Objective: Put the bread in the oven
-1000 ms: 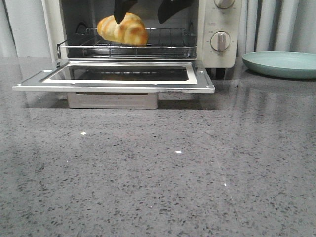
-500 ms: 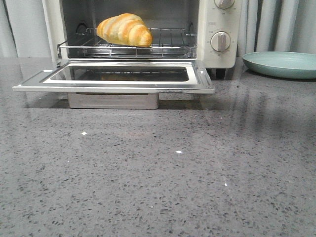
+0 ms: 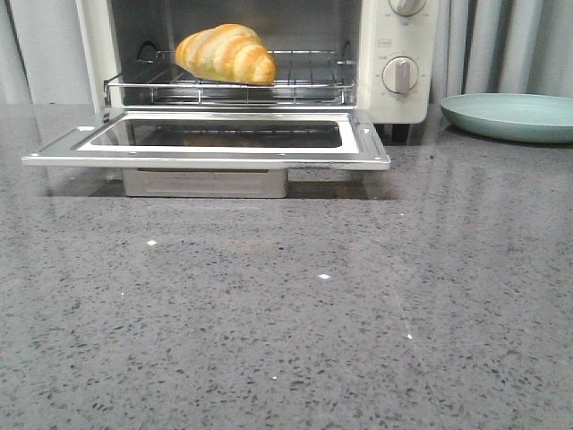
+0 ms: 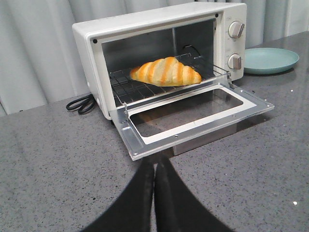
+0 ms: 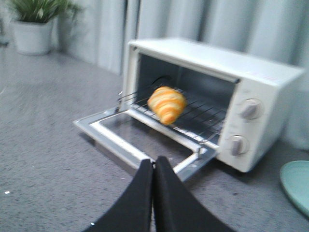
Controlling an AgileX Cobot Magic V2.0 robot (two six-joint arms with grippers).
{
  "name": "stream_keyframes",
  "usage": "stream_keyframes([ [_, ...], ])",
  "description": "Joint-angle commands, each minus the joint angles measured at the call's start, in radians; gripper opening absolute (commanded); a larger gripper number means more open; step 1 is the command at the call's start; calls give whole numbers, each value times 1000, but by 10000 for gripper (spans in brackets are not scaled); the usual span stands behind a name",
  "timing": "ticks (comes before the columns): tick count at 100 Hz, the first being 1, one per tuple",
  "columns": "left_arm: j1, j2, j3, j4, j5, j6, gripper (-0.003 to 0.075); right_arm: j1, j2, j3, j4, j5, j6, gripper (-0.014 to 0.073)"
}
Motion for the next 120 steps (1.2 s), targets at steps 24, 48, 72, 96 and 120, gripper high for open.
stream_keyframes([
  [24, 3, 14, -21, -13, -88, -12, -21, -76, -196, 77, -47, 1, -4, -48],
  [48, 3, 14, -21, -13, -88, -12, -21, -76, -196, 77, -47, -9, -4, -48],
  [72, 3, 14, -21, -13, -88, -12, -21, -76, -196, 77, -47, -9, -4, -48],
  [96, 3, 13, -11, -19, -100, -12, -21, -76, -196, 77, -47, -9, -4, -48],
  [120, 75, -47, 174, -37, -323, 45, -21, -76, -196, 77, -47, -9, -4, -48],
])
